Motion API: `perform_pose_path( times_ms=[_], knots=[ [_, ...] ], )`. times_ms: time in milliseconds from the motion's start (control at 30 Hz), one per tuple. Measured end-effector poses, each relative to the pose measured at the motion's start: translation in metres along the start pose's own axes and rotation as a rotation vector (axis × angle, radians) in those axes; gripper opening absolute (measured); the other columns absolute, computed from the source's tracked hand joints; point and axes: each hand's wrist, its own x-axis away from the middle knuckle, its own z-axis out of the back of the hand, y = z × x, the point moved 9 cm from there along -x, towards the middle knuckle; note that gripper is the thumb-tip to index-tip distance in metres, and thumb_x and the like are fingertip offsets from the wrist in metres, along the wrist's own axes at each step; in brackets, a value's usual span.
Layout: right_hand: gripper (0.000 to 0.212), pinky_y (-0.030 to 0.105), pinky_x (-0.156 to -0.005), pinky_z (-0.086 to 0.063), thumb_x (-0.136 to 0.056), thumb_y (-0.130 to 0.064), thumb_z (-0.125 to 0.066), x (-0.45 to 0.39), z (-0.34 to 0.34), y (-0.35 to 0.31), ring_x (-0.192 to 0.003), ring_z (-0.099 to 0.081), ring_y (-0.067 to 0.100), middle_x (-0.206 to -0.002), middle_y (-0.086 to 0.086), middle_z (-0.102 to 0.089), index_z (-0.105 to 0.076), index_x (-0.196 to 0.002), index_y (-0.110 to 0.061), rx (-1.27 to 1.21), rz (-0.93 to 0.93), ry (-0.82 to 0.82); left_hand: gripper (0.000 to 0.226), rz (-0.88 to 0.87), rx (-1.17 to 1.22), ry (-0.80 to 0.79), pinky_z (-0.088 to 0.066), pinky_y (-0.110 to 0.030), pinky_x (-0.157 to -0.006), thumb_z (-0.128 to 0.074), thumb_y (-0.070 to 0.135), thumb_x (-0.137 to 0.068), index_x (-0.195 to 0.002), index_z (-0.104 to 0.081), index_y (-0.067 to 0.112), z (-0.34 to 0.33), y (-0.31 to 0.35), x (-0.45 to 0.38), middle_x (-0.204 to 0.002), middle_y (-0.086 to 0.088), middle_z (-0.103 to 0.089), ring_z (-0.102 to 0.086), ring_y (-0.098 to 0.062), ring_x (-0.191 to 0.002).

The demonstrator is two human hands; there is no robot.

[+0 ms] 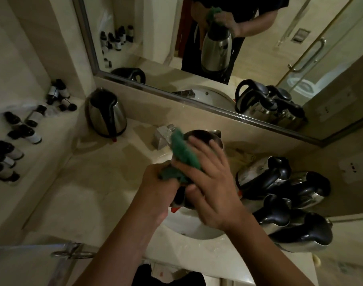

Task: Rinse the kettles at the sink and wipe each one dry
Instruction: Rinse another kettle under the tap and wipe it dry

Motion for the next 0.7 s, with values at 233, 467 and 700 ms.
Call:
perform_pose_path(
  times_ms=[233,467,700],
  knots=[
    [0.057,0.068,-0.114,-0.033,-0.107,-0.047,-0.022,0.043,-0.009,0.026,-0.153,-0.022,0.041,-0.16,0.018,-0.027,-0.024,-0.161,-0.031,0.257,-0.132,0.303,0.017,0.012,-0.091,-0.122,-0.054,-0.04,-0.068,-0.067,0.013,-0.07,-0.082,-0.073,0.002,-0.005,0.018,0.007,-0.078,-0.021,-0.07,-0.071,-0.033,-0.079],
    [0.059,0.042,-0.107,-0.048,-0.111,-0.048,-0.022,0.006,0.013,0.085,-0.124,-0.06,0.024,-0.132,0.014,-0.063,-0.054,-0.137,-0.006,-0.702,-0.616,0.469,0.021,-0.026,-0.123,-0.031,-0.053,-0.022,-0.059,-0.07,0.0,-0.076,-0.073,-0.076,0.02,0.007,0.033,0.005,-0.069,-0.007,-0.069,-0.068,-0.021,-0.072],
    [0.07,0.05,-0.107,-0.05,-0.098,-0.05,-0.05,-0.048,0.011,0.139,-0.121,-0.067,0.034,-0.129,0.017,-0.07,-0.047,-0.149,-0.003,-1.408,-1.061,0.074,0.013,-0.113,-0.135,-0.13,-0.047,-0.029,-0.05,-0.062,0.004,-0.061,-0.054,-0.067,0.014,-0.004,0.053,0.013,-0.053,-0.008,-0.053,-0.059,-0.024,-0.057]
  ],
)
